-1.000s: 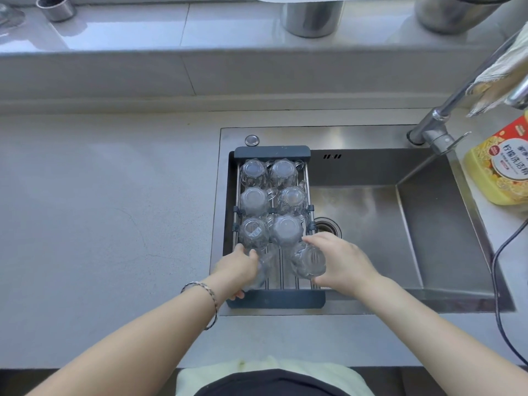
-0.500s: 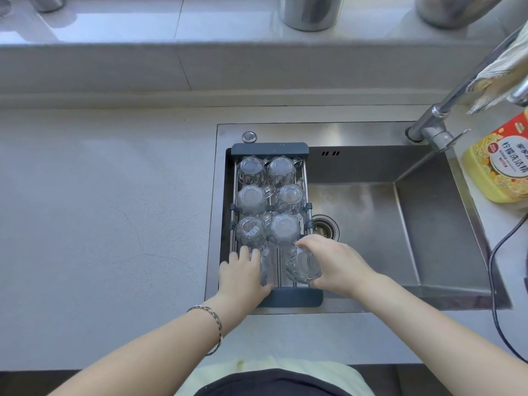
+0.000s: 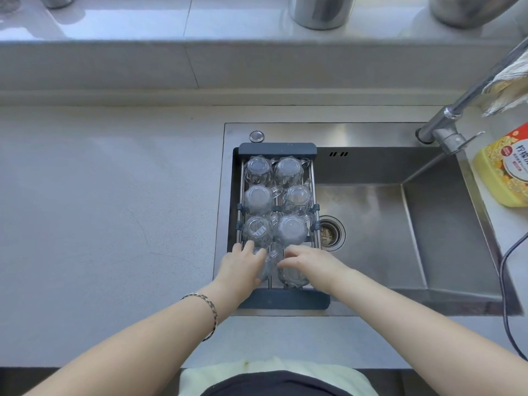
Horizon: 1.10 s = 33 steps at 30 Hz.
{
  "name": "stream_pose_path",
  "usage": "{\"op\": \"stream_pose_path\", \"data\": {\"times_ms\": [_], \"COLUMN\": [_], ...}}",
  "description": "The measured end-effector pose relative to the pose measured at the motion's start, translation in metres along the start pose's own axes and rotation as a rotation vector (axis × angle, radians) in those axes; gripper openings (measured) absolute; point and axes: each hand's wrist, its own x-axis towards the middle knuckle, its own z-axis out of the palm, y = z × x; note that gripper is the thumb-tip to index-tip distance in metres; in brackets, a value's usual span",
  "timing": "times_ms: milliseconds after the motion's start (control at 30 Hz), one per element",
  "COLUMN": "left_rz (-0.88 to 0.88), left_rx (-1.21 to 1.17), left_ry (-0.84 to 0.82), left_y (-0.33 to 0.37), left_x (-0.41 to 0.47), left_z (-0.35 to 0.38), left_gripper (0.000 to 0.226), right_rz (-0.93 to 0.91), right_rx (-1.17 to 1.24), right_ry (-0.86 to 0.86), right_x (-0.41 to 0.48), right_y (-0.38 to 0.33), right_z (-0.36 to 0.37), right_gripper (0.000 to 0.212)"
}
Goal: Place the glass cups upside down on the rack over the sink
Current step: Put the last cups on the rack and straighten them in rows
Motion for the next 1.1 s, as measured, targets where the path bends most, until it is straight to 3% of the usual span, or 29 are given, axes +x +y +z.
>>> {"op": "stream_pose_path", "data": {"times_ms": [67,133,233,400,567,667,733,800,867,1000,1100], "left_rz": [0.021,0.037,0.053,0.064,0.095,0.072,0.032,-0.002,-0.016,-0.020,-0.040], "left_rx": [-0.016,-0.041,-0.047,0.026,0.043,-0.072,-0.193,-0.263,-0.284,-0.223,-0.159], "left_ry": [-0.006,-0.022,-0.037,-0.067,-0.099,0.019,0.159,0.248,0.265,0.215,0.195], "left_y": [-0.005,-0.010,-0.012,-0.005,-0.008,-0.013,-0.018,-0.023,-0.026,-0.021,-0.019], "left_x": [-0.001,-0.001,-0.002,0.001,0.006,0.007,0.013,0.024,0.039,0.071,0.090], "left_z": [0.002,0.005,0.004,-0.002,-0.010,-0.022,-0.035,-0.046,-0.054,-0.060,-0.061], "left_gripper": [0.058,0.063,0.065,0.056,0.056,0.051,0.042,0.036,0.037,0.051,0.055], "right_rz": [0.074,0.282,0.535,0.545,0.428,0.406,0.465,0.561,0.616,0.618,0.638], "right_rx": [0.187,0.395,0.669,0.658,0.558,0.504,0.520,0.589,0.671,0.703,0.704], "right_ry": [0.135,0.273,0.287,0.275,0.177,0.041,0.159,0.442,0.585,0.376,0.447], "right_x": [-0.005,-0.009,-0.007,-0.004,-0.006,-0.002,0.003,0.013,0.030,0.061,0.075], "right_y": [0.002,-0.001,-0.010,-0.014,-0.002,0.005,0.017,0.033,0.047,0.057,0.051], "right_z": [0.011,0.023,0.035,0.043,0.038,0.017,-0.007,-0.032,-0.052,-0.062,-0.055], "right_gripper": [0.071,0.068,0.077,0.073,0.078,0.077,0.057,0.040,0.044,0.076,0.077]}}
